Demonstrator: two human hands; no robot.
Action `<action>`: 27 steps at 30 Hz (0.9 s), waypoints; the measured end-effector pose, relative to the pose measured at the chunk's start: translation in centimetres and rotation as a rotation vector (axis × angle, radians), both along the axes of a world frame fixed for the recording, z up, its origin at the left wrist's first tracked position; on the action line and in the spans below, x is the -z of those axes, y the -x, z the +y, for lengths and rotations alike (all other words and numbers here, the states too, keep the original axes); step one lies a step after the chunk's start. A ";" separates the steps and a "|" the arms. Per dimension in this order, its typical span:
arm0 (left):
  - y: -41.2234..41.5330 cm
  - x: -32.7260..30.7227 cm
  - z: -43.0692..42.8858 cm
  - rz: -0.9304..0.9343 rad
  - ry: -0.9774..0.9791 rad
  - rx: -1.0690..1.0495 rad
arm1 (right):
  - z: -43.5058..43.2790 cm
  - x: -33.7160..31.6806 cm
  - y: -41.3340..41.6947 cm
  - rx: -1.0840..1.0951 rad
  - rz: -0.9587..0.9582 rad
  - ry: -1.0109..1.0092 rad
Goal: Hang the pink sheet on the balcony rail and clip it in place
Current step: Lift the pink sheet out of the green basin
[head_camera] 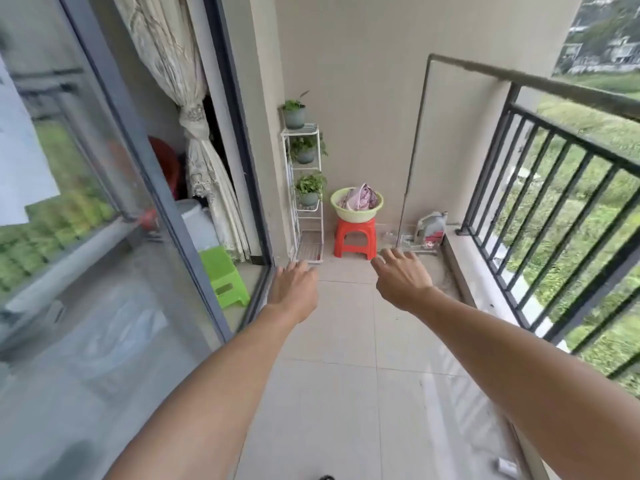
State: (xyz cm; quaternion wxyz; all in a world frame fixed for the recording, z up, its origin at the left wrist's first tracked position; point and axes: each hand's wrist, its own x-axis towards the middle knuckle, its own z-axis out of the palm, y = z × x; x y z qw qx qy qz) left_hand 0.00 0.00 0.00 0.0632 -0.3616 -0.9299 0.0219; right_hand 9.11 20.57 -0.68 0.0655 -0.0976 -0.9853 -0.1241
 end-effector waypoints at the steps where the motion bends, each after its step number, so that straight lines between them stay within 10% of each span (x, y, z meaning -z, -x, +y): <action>1: 2.0 0.1 1.1 0.006 0.003 0.009 | 1.0 0.2 1.9 0.017 -0.028 0.000; 27: 50.6 2.2 37.7 -0.034 0.038 0.095 | 36.5 3.6 48.7 0.082 -0.081 0.116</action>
